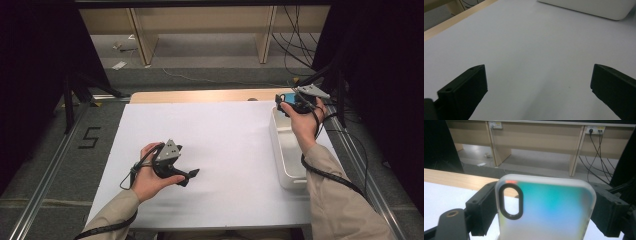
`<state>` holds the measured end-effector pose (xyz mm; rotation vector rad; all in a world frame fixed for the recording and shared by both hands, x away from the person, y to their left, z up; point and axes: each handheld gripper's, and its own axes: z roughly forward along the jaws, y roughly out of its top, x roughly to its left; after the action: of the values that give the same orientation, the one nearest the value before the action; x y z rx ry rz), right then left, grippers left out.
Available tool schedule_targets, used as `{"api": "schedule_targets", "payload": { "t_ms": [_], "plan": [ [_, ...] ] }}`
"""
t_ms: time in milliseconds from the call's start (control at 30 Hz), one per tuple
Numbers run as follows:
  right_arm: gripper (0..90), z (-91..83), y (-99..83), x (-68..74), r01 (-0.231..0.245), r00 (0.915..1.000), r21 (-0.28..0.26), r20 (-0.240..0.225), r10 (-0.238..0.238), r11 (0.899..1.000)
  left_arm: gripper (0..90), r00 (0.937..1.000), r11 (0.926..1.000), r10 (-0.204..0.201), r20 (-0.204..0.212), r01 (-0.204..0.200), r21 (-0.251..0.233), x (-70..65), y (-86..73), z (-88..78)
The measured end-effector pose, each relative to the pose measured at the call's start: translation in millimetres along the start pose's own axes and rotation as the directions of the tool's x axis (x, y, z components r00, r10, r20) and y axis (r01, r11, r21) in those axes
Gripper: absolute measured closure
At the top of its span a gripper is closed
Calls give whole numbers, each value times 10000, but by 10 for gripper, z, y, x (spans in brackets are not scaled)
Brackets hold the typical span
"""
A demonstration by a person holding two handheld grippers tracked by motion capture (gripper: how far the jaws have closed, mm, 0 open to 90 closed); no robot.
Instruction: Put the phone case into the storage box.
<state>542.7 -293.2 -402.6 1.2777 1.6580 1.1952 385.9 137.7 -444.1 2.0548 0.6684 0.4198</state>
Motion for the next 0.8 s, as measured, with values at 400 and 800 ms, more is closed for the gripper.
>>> {"api": "schedule_targets", "payload": {
  "t_ms": [400, 800],
  "plan": [
    [182, 52, -35, -4, 79, 10000, 169, 52, -80, 9998, 3, 10000, 10000, 0, 22, 0, 1, 0, -2, 5],
    [181, 90, -61, 1, 125, 9999, 323, 55, -127, 9994, 3, 10000, 10000, -3, 41, 3, 4, -1, -3, 8]
  ]
}}
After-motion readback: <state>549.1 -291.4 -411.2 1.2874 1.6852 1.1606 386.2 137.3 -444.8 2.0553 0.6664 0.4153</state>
